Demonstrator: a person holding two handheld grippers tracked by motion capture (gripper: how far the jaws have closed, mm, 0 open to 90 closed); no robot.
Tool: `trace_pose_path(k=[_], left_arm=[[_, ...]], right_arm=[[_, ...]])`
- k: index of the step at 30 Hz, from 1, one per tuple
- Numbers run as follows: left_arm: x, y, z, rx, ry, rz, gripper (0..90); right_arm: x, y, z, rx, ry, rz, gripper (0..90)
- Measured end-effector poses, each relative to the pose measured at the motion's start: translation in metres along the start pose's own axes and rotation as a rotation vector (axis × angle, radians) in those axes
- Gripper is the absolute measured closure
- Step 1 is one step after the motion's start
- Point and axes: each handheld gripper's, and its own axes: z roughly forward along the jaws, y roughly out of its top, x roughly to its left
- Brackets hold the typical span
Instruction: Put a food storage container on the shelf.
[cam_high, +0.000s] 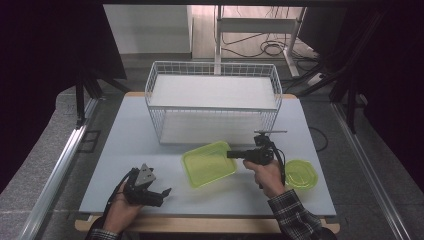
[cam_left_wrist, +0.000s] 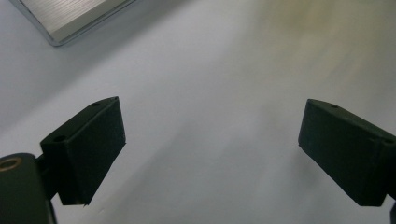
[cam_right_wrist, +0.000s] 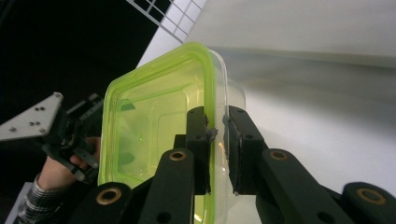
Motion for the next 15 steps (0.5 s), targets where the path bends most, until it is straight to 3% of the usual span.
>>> trace_pose_path(k=[15], left_arm=[[0.000, 0.000, 0.000, 0.004, 0.000, 0.002, 7.1]], right_arm=[[0.017, 0.019, -0.018, -0.047, 0.025, -0.025, 79.9]])
